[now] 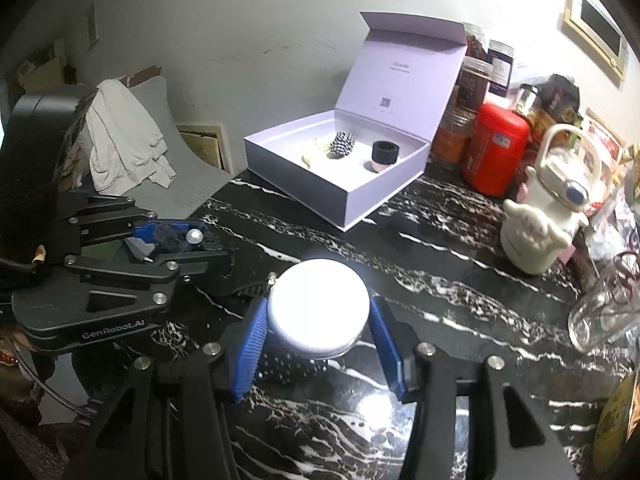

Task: Organize objects

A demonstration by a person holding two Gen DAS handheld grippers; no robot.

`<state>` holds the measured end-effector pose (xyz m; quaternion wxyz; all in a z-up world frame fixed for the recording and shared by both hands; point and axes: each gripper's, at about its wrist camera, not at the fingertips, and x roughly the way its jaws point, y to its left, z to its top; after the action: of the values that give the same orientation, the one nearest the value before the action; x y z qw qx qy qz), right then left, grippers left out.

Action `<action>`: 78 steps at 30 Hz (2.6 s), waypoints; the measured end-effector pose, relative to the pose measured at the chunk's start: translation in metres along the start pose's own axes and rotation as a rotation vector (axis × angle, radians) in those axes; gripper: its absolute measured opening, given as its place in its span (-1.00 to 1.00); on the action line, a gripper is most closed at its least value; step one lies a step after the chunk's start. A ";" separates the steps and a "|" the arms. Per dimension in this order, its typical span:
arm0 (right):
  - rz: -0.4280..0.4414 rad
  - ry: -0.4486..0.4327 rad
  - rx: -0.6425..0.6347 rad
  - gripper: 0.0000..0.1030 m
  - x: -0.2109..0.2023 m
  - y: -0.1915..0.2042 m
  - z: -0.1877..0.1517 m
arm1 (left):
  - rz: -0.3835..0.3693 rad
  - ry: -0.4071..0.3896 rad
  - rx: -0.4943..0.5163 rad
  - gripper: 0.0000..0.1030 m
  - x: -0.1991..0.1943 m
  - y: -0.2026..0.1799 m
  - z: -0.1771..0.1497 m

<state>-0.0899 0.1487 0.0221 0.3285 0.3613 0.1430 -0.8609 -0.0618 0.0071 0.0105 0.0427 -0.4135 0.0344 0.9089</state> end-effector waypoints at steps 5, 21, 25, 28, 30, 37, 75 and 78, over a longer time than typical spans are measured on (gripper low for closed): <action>0.012 -0.009 -0.015 0.02 0.003 0.001 0.012 | -0.010 -0.014 -0.016 -0.40 -0.001 0.006 0.011; 0.052 -0.055 -0.077 0.02 0.011 -0.006 0.059 | 0.023 -0.043 -0.026 -0.40 0.005 0.021 0.056; 0.066 -0.061 -0.095 0.02 0.018 -0.009 0.069 | 0.013 -0.034 -0.058 -0.40 0.012 0.030 0.067; 0.082 -0.065 -0.095 0.02 0.025 -0.013 0.078 | 0.044 -0.031 -0.061 -0.40 0.019 0.033 0.074; 0.088 -0.066 -0.097 0.02 0.031 -0.016 0.084 | 0.045 -0.032 -0.066 -0.40 0.023 0.036 0.080; 0.087 -0.075 -0.099 0.02 0.046 -0.028 0.103 | 0.045 -0.042 -0.101 -0.40 0.035 0.048 0.101; 0.035 -0.082 -0.018 0.02 0.123 -0.086 0.182 | 0.164 -0.026 -0.258 -0.40 0.110 0.121 0.158; 0.026 -0.081 -0.001 0.02 0.132 -0.092 0.187 | 0.184 -0.018 -0.272 -0.40 0.119 0.129 0.164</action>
<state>-0.3190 0.0662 0.0591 0.3454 0.3279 0.1254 -0.8703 -0.2760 -0.0990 0.0317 -0.0966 -0.4024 -0.0515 0.9089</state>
